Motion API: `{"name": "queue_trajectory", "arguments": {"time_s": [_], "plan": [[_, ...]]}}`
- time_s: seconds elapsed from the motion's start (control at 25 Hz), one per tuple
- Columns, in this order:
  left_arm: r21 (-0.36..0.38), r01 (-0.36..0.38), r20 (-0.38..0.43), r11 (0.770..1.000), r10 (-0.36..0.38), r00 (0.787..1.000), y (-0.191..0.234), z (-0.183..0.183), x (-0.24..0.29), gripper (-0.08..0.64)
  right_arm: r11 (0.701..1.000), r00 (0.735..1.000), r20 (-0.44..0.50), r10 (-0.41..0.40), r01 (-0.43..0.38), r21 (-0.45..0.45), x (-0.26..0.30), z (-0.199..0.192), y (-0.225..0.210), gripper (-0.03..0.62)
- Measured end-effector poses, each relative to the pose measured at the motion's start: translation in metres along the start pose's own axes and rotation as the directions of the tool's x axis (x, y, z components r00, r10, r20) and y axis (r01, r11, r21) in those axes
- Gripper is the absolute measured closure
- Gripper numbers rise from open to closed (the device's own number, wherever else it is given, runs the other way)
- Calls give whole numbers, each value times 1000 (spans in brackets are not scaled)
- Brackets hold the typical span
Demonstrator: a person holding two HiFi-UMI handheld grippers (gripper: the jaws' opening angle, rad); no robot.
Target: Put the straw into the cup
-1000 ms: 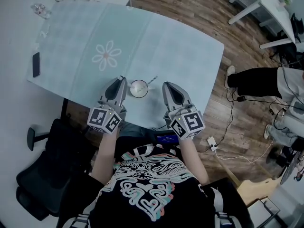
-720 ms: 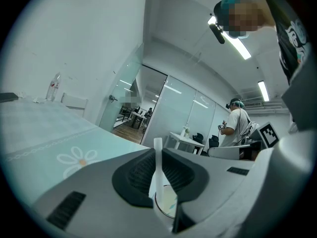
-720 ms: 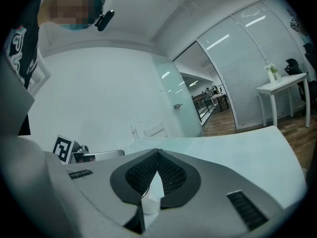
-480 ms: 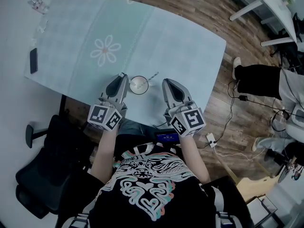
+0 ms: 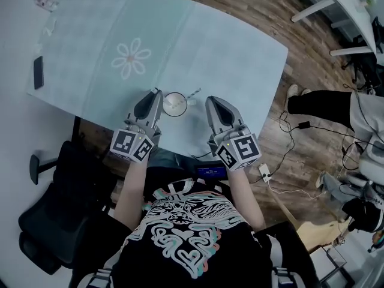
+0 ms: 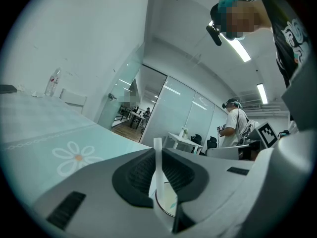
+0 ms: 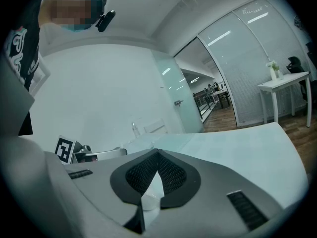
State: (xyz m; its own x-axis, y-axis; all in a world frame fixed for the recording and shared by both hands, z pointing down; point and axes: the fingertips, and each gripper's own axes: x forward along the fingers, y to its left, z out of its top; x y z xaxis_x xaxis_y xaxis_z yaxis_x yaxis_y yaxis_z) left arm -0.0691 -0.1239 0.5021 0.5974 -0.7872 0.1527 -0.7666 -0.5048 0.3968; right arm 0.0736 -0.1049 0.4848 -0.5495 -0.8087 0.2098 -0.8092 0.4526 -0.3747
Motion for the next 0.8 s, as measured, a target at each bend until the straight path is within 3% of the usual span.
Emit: {"name": "queue_trajectory", "arguments": {"time_s": [0.8], "plan": [[-9,10,12,1000,-10,1000,-1,-13,6,509,1000,999,-23,24,-24,19,6,-7,-5,577]]}}
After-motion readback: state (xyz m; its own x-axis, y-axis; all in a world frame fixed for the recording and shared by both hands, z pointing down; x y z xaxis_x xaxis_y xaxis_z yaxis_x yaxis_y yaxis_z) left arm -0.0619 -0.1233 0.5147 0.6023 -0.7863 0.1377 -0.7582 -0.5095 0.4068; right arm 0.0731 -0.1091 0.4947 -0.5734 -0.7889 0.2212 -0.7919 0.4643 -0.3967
